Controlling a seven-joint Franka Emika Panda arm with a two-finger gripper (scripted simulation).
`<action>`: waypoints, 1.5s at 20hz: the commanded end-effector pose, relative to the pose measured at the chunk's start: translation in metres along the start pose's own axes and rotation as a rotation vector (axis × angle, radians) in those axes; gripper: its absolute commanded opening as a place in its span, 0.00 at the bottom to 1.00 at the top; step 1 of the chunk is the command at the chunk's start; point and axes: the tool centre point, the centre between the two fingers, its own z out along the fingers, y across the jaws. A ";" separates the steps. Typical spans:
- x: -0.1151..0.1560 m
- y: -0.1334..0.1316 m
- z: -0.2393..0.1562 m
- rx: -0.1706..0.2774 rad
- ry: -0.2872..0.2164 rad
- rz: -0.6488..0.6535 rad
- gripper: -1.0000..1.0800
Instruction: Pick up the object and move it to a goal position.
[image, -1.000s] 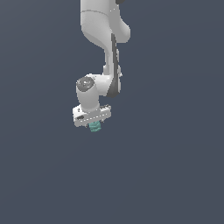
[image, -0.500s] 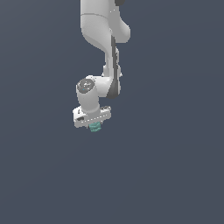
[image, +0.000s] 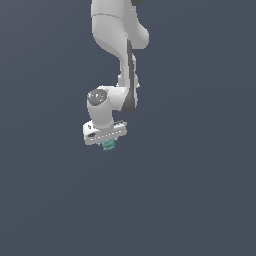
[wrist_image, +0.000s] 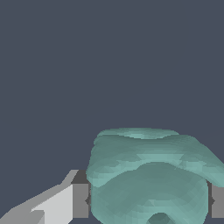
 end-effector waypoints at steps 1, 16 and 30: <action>-0.001 0.002 -0.006 -0.001 0.001 0.000 0.00; -0.016 0.030 -0.118 0.000 0.001 0.000 0.00; -0.036 0.068 -0.269 0.001 0.001 0.000 0.00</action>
